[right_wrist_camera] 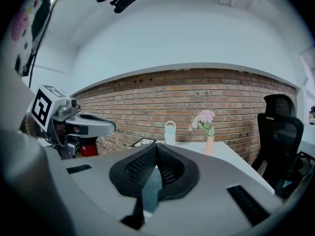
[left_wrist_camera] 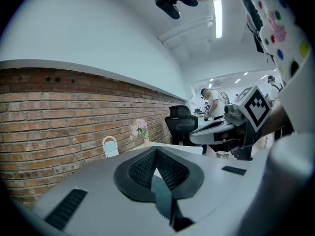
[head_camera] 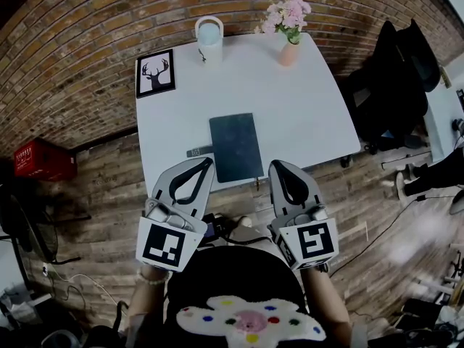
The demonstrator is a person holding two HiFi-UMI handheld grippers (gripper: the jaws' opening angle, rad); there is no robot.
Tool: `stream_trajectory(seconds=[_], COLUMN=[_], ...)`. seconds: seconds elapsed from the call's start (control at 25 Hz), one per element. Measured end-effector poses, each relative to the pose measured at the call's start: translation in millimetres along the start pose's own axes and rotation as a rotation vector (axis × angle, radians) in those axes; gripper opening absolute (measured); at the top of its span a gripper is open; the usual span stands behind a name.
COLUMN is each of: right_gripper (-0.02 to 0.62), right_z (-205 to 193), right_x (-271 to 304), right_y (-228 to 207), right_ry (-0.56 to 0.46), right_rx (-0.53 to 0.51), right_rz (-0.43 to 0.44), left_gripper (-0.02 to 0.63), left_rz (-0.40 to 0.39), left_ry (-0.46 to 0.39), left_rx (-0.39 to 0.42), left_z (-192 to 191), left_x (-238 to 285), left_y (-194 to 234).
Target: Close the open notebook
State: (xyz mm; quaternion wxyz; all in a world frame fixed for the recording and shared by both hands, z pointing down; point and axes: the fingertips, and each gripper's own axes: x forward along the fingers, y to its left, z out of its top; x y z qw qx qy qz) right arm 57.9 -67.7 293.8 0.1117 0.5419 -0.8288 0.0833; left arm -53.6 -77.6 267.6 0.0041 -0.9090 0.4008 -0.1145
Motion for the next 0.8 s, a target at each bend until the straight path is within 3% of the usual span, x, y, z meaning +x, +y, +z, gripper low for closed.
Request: stream_trajectory(seconds=[0.8], right_gripper=[0.032], right_z=[-4.7], right_x=[-5.7], right_y=[-1.2], right_ry=[-0.010], right_rx=[-0.012], right_rz=[0.007], left_gripper=[0.015], left_rz=[0.026], left_ry=[0.000], left_rx=[0.000], left_z=[-0.7], left_x=[-1.7], left_y=[-3.7])
